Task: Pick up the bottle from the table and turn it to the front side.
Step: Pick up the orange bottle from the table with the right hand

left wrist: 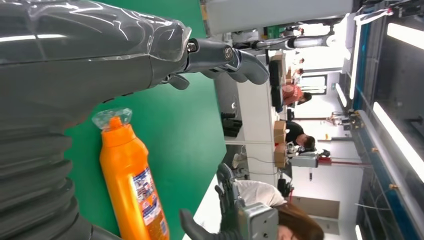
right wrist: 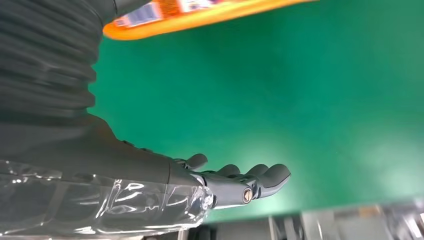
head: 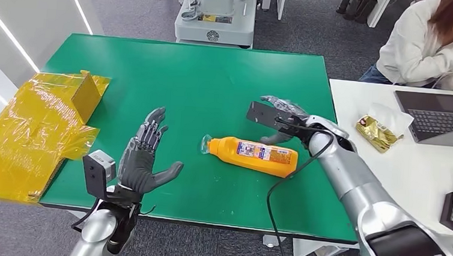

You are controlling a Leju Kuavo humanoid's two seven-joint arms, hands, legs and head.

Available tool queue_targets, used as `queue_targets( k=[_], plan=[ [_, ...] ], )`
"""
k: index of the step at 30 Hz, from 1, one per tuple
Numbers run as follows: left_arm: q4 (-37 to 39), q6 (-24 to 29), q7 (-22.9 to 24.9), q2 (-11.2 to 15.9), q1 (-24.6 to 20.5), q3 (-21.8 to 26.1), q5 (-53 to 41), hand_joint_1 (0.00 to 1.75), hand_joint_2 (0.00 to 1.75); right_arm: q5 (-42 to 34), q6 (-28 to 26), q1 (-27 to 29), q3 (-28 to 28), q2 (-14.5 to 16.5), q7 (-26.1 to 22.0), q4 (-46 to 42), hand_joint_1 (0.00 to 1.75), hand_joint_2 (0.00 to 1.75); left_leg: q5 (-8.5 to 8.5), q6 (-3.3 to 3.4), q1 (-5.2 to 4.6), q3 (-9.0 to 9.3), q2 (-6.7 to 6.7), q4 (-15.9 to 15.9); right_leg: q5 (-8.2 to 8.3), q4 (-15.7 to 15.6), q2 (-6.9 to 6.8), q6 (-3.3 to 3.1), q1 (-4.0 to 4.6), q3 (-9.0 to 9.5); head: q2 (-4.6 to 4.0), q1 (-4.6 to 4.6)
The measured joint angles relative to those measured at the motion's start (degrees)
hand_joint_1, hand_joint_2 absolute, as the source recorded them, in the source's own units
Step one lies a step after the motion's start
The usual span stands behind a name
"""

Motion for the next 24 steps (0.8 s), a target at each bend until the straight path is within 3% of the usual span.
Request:
queue_targets(
  k=[5, 10, 16, 24],
  plan=[
    [0.37, -0.11, 0.05, 0.72, 0.53, 0.00, 0.97, 0.00, 1.75, -11.05, 9.16, -3.72, 5.08, -5.89, 3.60, -0.56, 0.00, 1.75, -0.01, 0.01, -0.02, -0.03, -0.02, 0.03, 0.00, -0.03, -0.03, 0.01, -0.01, -0.01, 0.00, 0.00],
    [0.38, -0.63, 0.13, 1.34, 0.77, 0.00, 1.69, 0.00, 1.75, -19.38, 11.78, -4.63, 10.19, -12.40, 6.78, -5.36, 0.00, 1.75, -0.01, 0.01, -0.01, -0.05, -0.06, 0.03, 0.00, -0.03, -0.10, 0.01, -0.01, -0.01, 0.00, -0.01],
    [0.38, -0.60, 0.22, 1.64, 0.80, 0.00, 2.19, 0.00, 1.75, -24.85, 8.63, -3.44, 16.72, -18.12, 7.07, -9.85, 0.00, 1.75, -0.01, 0.01, 0.00, -0.04, -0.05, 0.02, 0.00, -0.02, -0.09, 0.00, 0.01, -0.01, 0.00, -0.01],
    [0.15, 0.13, 0.31, 1.64, 2.08, 0.03, 1.74, 0.00, 1.75, -23.70, -0.20, 1.79, 21.35, -19.36, 0.62, -9.23, 0.00, 1.75, -0.01, 0.01, 0.02, -0.05, -0.05, 0.00, -0.01, -0.01, -0.10, 0.01, 0.02, -0.01, 0.00, -0.01]
  ],
)
